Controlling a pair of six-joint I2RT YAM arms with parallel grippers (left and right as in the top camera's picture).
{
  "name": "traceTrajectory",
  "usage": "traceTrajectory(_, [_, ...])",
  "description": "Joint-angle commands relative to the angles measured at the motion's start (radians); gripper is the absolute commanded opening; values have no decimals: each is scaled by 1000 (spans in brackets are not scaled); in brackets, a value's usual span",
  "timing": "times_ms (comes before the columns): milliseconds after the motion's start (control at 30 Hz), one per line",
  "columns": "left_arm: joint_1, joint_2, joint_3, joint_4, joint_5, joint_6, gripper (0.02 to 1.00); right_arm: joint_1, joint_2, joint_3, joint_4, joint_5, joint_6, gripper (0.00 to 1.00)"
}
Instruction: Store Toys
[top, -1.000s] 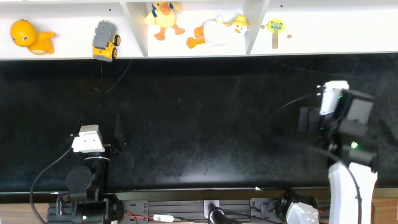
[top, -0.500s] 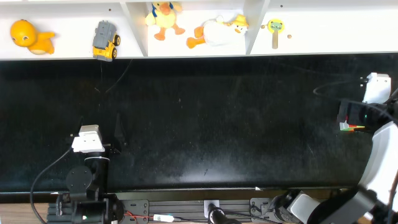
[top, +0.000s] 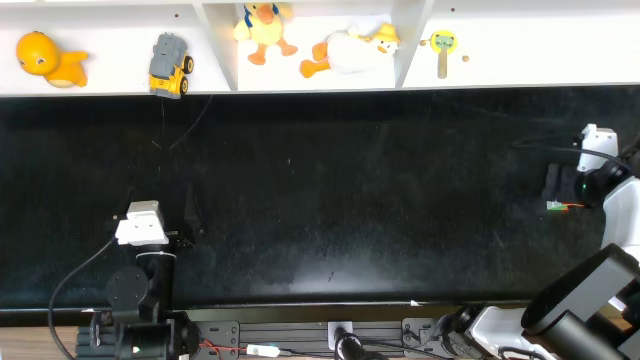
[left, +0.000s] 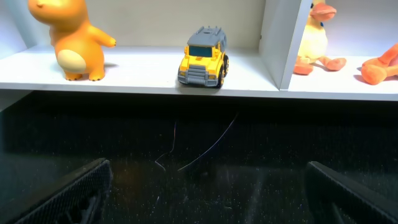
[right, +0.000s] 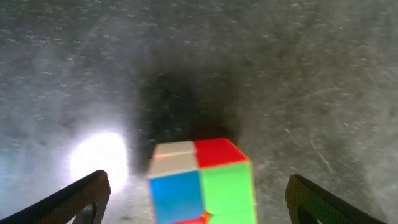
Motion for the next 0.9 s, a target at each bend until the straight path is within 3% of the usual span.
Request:
traceTrajectory(33, [-6, -10, -3, -2, -1, -11, 998, -46, 0, -24, 11, 20, -40, 928])
traceTrajectory(200, [-6, -10, -3, -2, -1, -11, 998, -47, -7, -129, 84, 71, -71, 930])
traceTrajectory(433, [-6, -10, -3, -2, -1, -11, 998, -29, -7, -177, 200, -2, -74, 947])
traceTrajectory(633, [-6, -10, -3, -2, -1, -11, 998, 9, -7, -178, 206, 0, -74, 945])
traceTrajectory(733, [-6, -10, -3, -2, -1, -11, 998, 23, -7, -178, 202, 0, -48, 820])
traceTrajectory(833, [-6, -10, -3, -2, -1, -11, 998, 28, -7, -179, 200, 1, -35, 535])
traceTrajectory(900, [-6, -10, -3, -2, -1, -11, 998, 28, -7, -179, 200, 1, -25, 503])
